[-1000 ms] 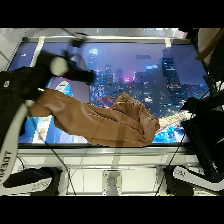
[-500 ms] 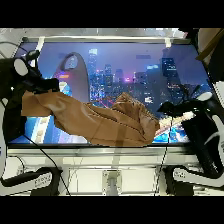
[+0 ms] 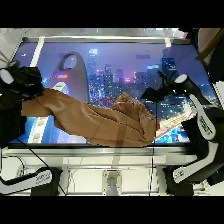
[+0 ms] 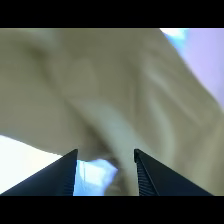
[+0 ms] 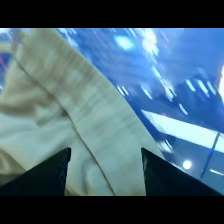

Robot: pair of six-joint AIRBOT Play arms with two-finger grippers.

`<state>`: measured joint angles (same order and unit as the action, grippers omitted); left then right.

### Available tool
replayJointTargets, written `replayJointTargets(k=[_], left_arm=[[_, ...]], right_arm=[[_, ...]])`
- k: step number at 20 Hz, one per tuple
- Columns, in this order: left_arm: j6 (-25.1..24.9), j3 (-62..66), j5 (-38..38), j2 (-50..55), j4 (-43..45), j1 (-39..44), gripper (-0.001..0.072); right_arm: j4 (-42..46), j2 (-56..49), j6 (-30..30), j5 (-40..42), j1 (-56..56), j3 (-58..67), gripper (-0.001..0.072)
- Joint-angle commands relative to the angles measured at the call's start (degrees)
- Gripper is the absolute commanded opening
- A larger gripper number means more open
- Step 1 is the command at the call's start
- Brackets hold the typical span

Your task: Fold the clothes and pants, and hang the long-sleeved shirts on hangers.

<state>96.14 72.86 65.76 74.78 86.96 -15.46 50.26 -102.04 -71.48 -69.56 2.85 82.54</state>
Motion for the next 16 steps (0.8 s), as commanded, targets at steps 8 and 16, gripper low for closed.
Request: replayJointTargets(k=[8,16], left_arm=[[5.90,-0.20,-8.20,6.36,-0.07,-10.36,0.0720],[6.80,-0.20,-19.37,13.55,-5.20,-10.34,0.0718]], right_arm=[[4.20,-17.20,-7.06,-6.93,-9.07,23.74,0.0500],[5.79,-17.84,-7.15,-5.75,-8.79,24.52,0.0500]])
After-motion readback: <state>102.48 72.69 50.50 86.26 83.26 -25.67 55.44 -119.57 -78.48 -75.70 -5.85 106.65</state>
